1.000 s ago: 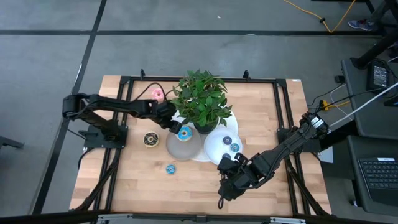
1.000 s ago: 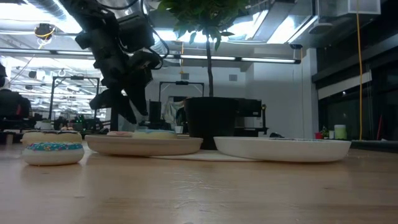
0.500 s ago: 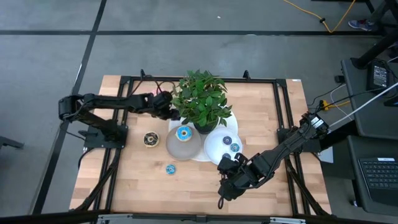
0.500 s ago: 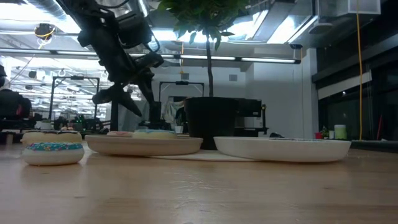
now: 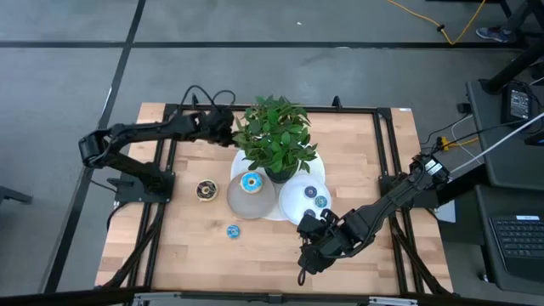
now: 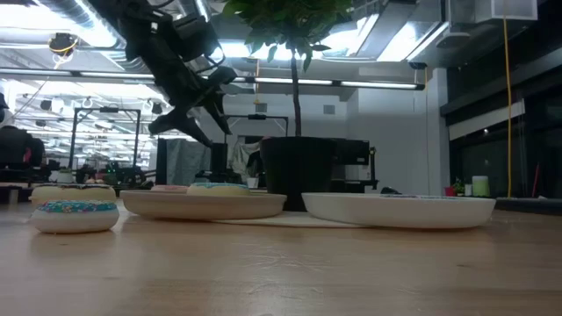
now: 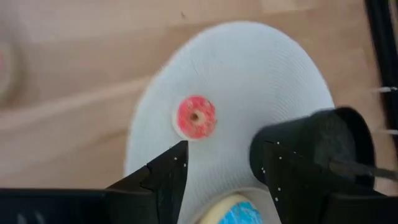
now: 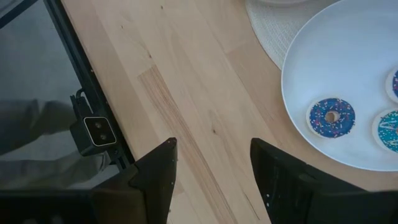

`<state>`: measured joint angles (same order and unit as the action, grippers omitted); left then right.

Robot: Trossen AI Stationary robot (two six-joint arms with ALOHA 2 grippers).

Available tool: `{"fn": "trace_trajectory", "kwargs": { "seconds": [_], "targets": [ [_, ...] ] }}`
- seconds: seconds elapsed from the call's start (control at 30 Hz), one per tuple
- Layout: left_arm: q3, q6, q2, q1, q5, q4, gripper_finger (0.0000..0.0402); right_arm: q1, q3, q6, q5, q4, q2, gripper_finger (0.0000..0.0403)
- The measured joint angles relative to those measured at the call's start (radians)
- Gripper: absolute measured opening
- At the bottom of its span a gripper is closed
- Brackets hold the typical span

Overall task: Pick & Place donuts
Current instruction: Put the small pink donut on the white plate

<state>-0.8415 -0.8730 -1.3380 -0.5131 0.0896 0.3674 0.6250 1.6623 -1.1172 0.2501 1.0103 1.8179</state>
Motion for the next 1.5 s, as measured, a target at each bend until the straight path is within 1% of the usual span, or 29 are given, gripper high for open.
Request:
{"fn": "trace_trajectory", "kwargs": {
  "seconds": [0.2, 0.37, 0.57, 0.77, 1.03, 1.5],
  "targets": [
    [-0.083, 0.115, -0.030, -0.050, 0.000, 0.117, 0.0191, 0.000, 0.000, 0.000, 0.000, 0.000, 0.000, 0.0204],
    [-0.166, 0.231, -0.110, -0.057, -0.001, 0.198, 0.0189, 0.000, 0.000, 0.000, 0.000, 0.000, 0.000, 0.0204],
    [-0.235, 0.339, -0.215, -0.038, -0.003, 0.205, 0.0186, 0.000, 0.000, 0.000, 0.000, -0.001, 0.000, 0.0204],
    [-0.262, 0.429, -0.299, -0.018, -0.009, 0.206, 0.0182, 0.000, 0.000, 0.000, 0.000, -0.006, 0.000, 0.0204],
    [-0.263, 0.477, -0.367, -0.006, -0.011, 0.174, 0.0182, 0.000, 0.000, 0.000, 0.000, -0.009, 0.000, 0.0204],
    [-0.263, 0.502, -0.449, 0.001, -0.011, 0.125, 0.0176, 0.000, 0.000, 0.000, 0.000, -0.021, 0.000, 0.0204]
  ]
}}
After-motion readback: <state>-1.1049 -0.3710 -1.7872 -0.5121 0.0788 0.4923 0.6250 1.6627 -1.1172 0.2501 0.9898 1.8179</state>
